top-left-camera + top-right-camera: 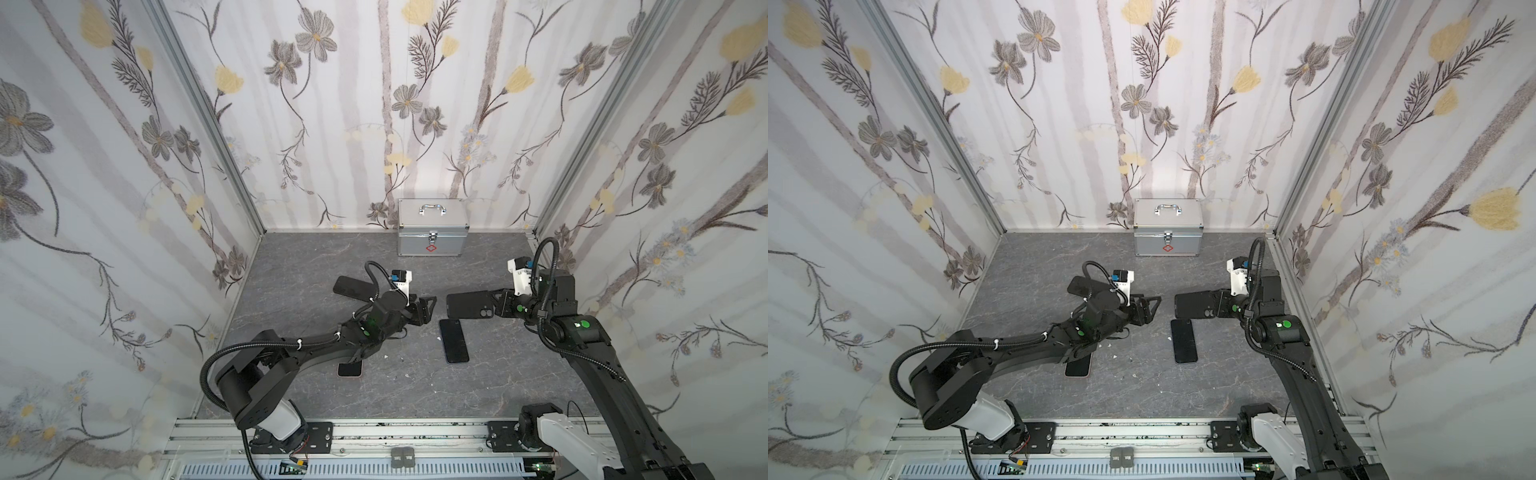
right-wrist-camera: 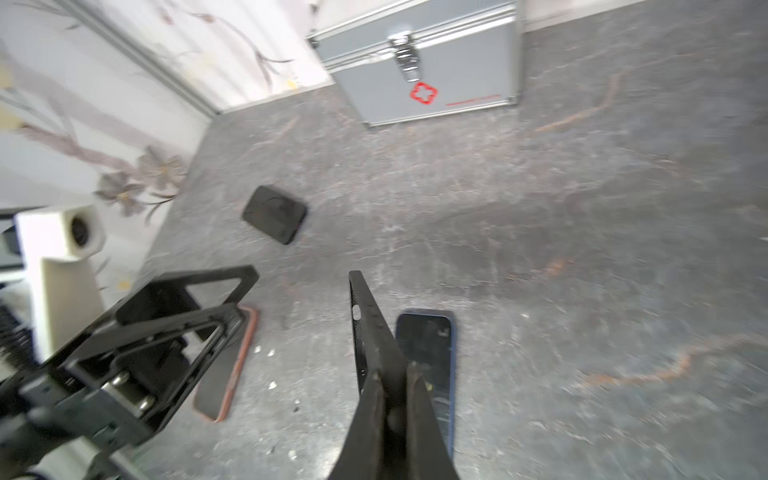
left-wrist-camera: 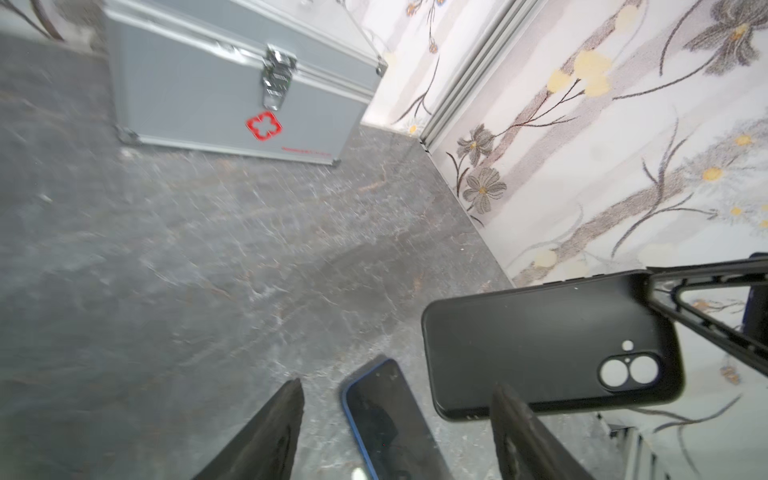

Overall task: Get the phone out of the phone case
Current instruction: 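Close the left gripper on the black case held by the right gripper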

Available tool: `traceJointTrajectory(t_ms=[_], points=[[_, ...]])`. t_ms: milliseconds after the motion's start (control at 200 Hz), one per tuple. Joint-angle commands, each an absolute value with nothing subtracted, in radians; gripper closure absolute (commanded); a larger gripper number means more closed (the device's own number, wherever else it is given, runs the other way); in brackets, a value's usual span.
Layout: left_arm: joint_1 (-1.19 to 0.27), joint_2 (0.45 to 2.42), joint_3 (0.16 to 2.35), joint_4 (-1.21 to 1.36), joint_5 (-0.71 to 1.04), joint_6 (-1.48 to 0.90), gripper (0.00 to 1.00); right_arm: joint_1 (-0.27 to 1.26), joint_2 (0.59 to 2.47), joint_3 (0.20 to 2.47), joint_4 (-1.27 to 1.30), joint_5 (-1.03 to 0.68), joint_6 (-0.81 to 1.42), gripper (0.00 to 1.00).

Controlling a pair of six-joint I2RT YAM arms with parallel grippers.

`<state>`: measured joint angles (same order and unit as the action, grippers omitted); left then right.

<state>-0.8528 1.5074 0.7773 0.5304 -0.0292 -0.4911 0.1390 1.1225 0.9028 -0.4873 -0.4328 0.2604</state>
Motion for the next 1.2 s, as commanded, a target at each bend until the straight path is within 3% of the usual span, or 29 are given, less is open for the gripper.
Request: traceJointTrajectory(t_ms=[0,230,520,759,909,1089,1199], points=[[-0.794,1.415,0.735,0.481,0.133,-0.247,0.28,0.170,1.164,0.928,-0.411,-0.656,0.212,1.00],[-0.766,1.312,0.817,0.132,0.218,0.078,0.30,0.300,1.281,1.028,-0.529,-0.663,0.090,1.00],[-0.766,1.295,0.846,0.008,0.279,0.180,0.36,0.347,1.314,1.057,-0.523,-0.690,0.085,1.00],[-0.769,1.338,0.889,0.000,0.307,0.186,0.50,0.367,1.325,1.060,-0.535,-0.706,0.081,1.00],[-0.768,1.357,0.904,0.000,0.333,0.192,0.63,0.369,1.328,1.060,-0.534,-0.702,0.081,1.00],[-0.769,1.362,0.905,-0.002,0.351,0.185,0.86,0.370,1.327,1.060,-0.530,-0.698,0.085,1.00],[-0.774,1.366,0.907,-0.002,0.335,0.180,0.90,0.369,1.328,1.058,-0.519,-0.693,0.085,1.00]])
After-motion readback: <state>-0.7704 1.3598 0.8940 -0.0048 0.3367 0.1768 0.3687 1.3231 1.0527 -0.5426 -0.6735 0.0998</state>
